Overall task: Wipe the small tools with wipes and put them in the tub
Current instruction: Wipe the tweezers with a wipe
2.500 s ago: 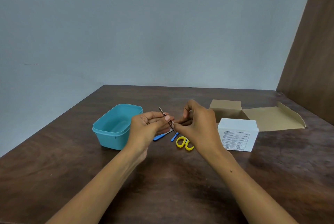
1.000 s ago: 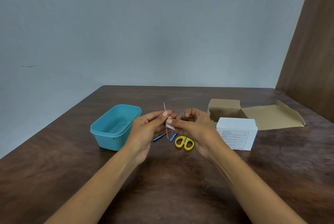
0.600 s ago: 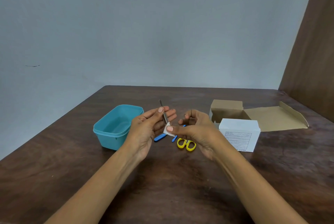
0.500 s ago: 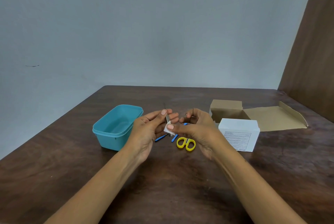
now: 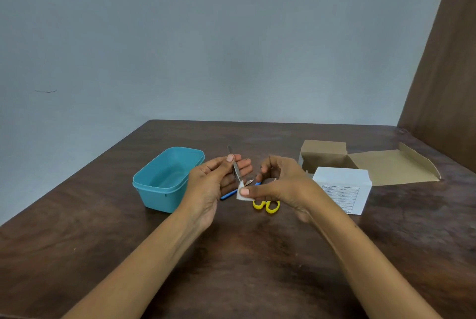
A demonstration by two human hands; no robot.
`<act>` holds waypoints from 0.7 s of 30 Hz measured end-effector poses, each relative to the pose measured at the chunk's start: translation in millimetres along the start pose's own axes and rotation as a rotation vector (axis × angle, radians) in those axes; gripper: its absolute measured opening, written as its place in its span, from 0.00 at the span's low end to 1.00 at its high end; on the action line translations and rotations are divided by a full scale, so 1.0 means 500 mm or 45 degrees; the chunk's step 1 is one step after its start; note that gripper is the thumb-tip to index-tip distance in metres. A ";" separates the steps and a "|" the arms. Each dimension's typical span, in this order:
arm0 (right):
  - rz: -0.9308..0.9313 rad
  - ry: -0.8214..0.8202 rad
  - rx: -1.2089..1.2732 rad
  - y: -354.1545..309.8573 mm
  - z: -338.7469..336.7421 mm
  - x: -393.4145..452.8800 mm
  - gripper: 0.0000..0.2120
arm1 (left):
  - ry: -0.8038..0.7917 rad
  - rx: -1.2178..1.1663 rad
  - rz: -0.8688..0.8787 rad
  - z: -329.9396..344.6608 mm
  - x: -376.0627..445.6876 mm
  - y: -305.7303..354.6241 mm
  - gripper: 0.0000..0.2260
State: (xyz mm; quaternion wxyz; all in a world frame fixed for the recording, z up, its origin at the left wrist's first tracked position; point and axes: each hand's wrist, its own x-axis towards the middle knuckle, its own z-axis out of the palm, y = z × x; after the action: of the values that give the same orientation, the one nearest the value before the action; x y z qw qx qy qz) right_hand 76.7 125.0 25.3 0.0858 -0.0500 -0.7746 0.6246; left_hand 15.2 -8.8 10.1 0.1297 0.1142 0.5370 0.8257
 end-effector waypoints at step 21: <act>-0.642 0.461 -0.574 0.017 0.006 0.020 0.08 | -0.343 0.085 -0.165 -0.002 0.006 -0.009 0.11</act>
State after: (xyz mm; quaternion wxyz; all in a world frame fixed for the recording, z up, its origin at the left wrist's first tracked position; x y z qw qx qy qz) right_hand 65.9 125.6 17.0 0.3590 0.0148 -0.8528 0.3789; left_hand 12.4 -6.9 5.5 0.2497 0.1933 0.5483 0.7744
